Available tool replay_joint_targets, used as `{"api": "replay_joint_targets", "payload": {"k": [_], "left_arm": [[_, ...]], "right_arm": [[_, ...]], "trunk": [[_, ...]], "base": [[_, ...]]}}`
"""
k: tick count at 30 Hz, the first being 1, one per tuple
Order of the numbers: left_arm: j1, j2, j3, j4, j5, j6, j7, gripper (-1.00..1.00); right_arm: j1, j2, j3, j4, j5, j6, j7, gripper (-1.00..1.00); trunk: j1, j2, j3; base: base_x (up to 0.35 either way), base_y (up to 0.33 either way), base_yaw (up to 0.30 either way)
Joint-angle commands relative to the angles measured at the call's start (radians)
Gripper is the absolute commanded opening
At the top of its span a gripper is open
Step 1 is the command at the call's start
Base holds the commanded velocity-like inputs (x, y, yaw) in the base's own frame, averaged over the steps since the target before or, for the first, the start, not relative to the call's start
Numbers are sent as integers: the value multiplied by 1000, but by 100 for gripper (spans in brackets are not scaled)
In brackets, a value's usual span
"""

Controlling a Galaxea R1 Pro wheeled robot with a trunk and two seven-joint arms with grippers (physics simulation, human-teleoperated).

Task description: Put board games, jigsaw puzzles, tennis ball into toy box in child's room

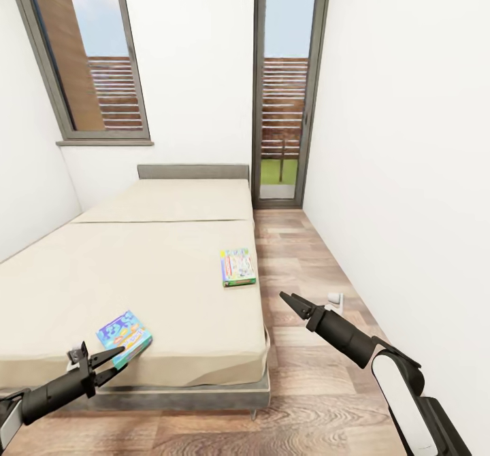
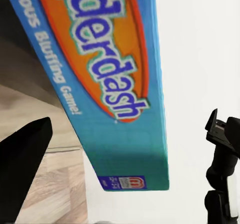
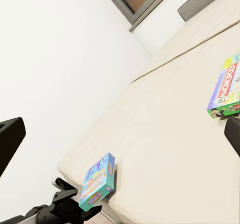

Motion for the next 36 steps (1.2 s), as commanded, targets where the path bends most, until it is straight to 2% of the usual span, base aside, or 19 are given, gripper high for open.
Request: {"api": "replay_joint_targets", "payload": {"k": [1, 36], "left_arm": [[-6, -1, 14, 0, 10, -9, 4, 100], [-6, -1, 14, -1, 10, -9, 4, 100]], "right_arm": [[-1, -1, 0, 0, -9, 7, -2, 100], [-1, 1, 0, 0, -5, 7, -2, 100]], "trunk": [[0, 0, -1], [0, 0, -1]], "base": [[83, 0, 0], [6, 0, 0]]}}
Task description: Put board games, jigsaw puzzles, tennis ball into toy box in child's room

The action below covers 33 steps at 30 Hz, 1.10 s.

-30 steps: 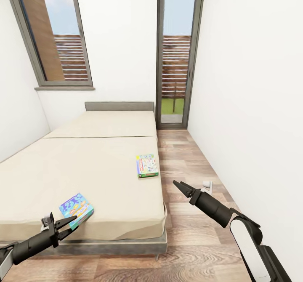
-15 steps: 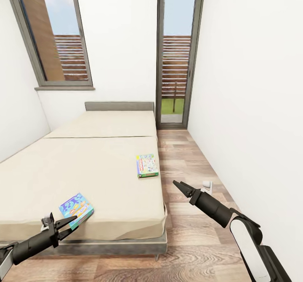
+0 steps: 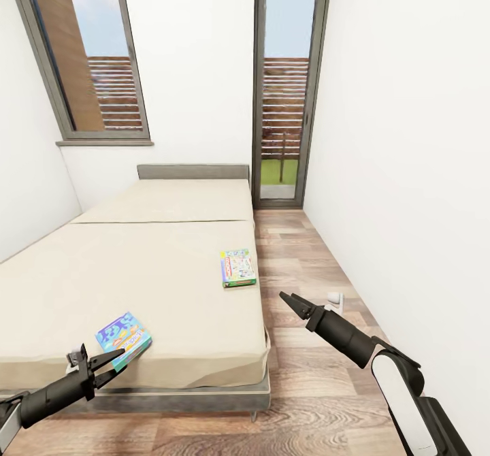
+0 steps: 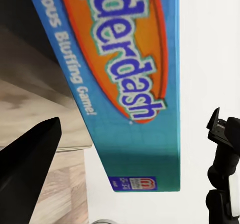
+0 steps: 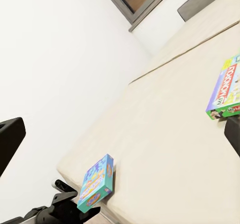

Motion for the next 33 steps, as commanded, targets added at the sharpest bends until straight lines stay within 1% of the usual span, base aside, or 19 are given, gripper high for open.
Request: {"api": "replay_joint_targets", "payload": {"k": [1, 17, 27, 33], "left_arm": [[-16, -1, 14, -1, 8, -5, 2, -100], [-16, -1, 14, 0, 9, -7, 1, -100], [-16, -2, 14, 0, 9, -6, 1, -100], [-16, -2, 14, 0, 9, -6, 2, -100]], "right_arm": [[-1, -1, 0, 0, -9, 7, -2, 100], [-1, -2, 0, 0, -10, 7, -2, 100], [-1, -1, 0, 0, -9, 7, -2, 100], [-1, -1, 0, 0, -9, 7, -2, 100]], "trunk": [[0, 0, -1], [0, 0, -1], [-5, 2, 38], [-28, 44, 57]], "base": [[0, 0, 0], [0, 0, 0], [0, 0, 0], [0, 0, 0]]}}
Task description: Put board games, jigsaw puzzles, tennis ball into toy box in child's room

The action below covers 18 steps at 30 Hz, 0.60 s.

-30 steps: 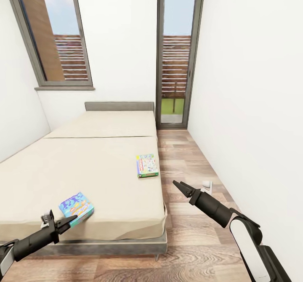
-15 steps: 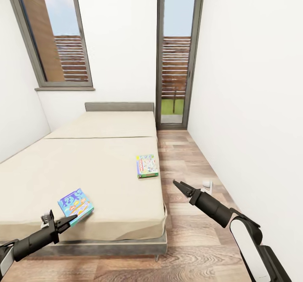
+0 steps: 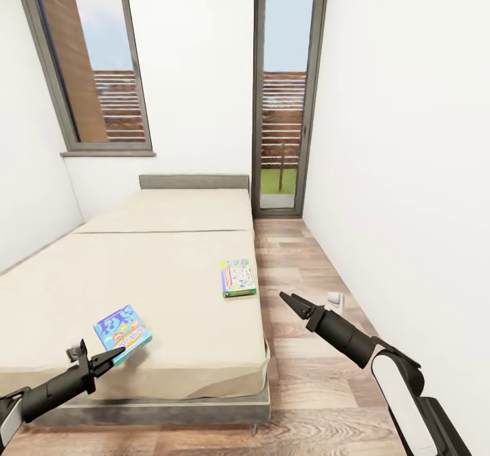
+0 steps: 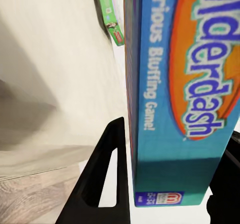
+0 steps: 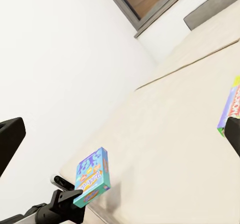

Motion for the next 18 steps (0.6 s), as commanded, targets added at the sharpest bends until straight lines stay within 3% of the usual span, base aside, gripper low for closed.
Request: {"api": "replay_joint_targets", "payload": {"k": [1, 6, 12, 18], "left_arm": [[0, 0, 1, -1, -3, 12, -3, -100], [0, -3, -2, -66, -8, 27, 0, -100], [0, 0, -10, -165, -15, 118, 2, -100], [0, 28, -18, -243, -16, 173, -3, -100]], "right_arm": [[-1, 0, 0, 0, -8, 7, -2, 100], [-1, 2, 0, 1, -7, 7, -2, 100], [-1, 6, 0, 3, -7, 7, -5, 100], [-1, 9, 2, 3, -6, 7, -17, 100]], "trunk": [[-4, 7, 2], [-23, 42, 18], [-35, 63, 27], [-46, 84, 37]], "base": [[0, 0, 0], [0, 0, 0], [0, 0, 0], [0, 0, 0]]}}
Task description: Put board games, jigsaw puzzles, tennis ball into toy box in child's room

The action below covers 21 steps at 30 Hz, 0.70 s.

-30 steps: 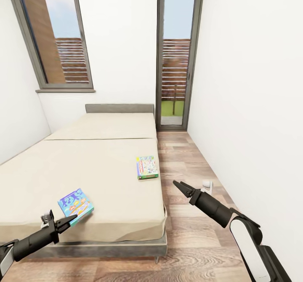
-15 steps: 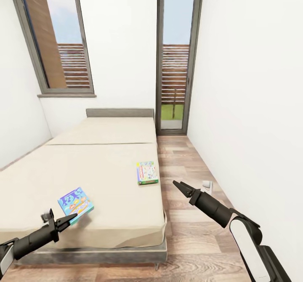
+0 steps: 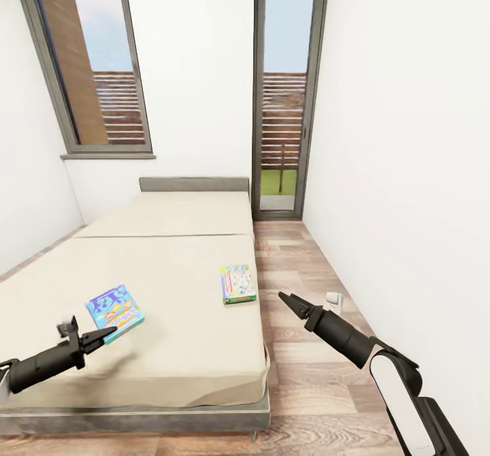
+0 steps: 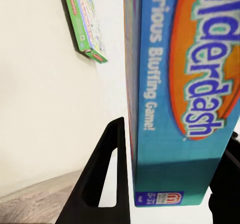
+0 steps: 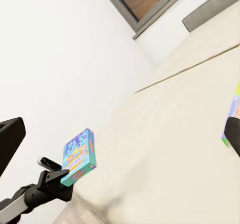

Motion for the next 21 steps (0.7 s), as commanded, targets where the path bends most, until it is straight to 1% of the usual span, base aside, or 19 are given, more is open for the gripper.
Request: {"api": "replay_joint_targets", "payload": {"k": [1, 4, 5, 7, 8, 10, 11, 12, 14, 17, 19, 21], "left_arm": [[0, 7, -2, -9, -2, 24, -4, -100], [0, 18, -4, -26, -1, 42, -10, -100], [0, 20, -6, -40, -1, 46, -22, -100], [0, 21, -22, -73, -2, 54, -56, -100], [0, 22, -45, -101, -2, 62, -74, -100], [0, 24, -109, -171, -2, 83, -74, -100], [0, 24, -125, -187, -1, 87, -74, -100], [0, 23, -169, -224, -2, 95, -74, -100], [0, 24, -213, -256, 0, 100, -74, -100], [0, 25, -232, -282, 2, 105, -74, -100], [0, 25, -236, -289, 0, 109, -74, -100], [0, 24, -237, -291, -2, 111, -74, -100]], "right_arm": [[-1, -1, 0, 0, -8, 7, -3, 100], [-1, 0, 1, 1, -8, 7, -3, 100], [-1, 0, 2, 1, -8, 7, -4, 100], [-1, 1, 5, 1, -7, 7, -5, 100], [-1, 2, 6, 2, -7, 7, -6, 100], [-1, 2, 8, 3, -6, 7, -15, 100], [-1, 2, 9, 4, -6, 7, -19, 100], [-1, 3, 10, 7, -6, 5, -34, 100], [-1, 3, 12, 20, -4, 3, -66, 100], [-1, 9, 23, 29, 1, 3, -115, 100], [-1, 24, 32, 31, 2, -8, -148, 100], [-1, 36, 37, 32, 2, -29, -161, 100]], "trunk": [[-4, 7, 2], [-16, 28, 12], [-19, 35, 15], [-27, 49, 21], [-31, 56, 24], [-39, 70, 30], [-42, 77, 33], [-46, 84, 37], [-54, 98, 43], [-65, 119, 52], [-73, 133, 59], [-81, 147, 65]], "base": [[0, 0, 0], [0, 0, 0], [0, 0, 0], [0, 0, 0], [0, 0, 0], [0, 0, 0], [0, 0, 0], [0, 0, 0], [0, 0, 0], [0, 0, 0], [0, 0, 0], [0, 0, 0]]}}
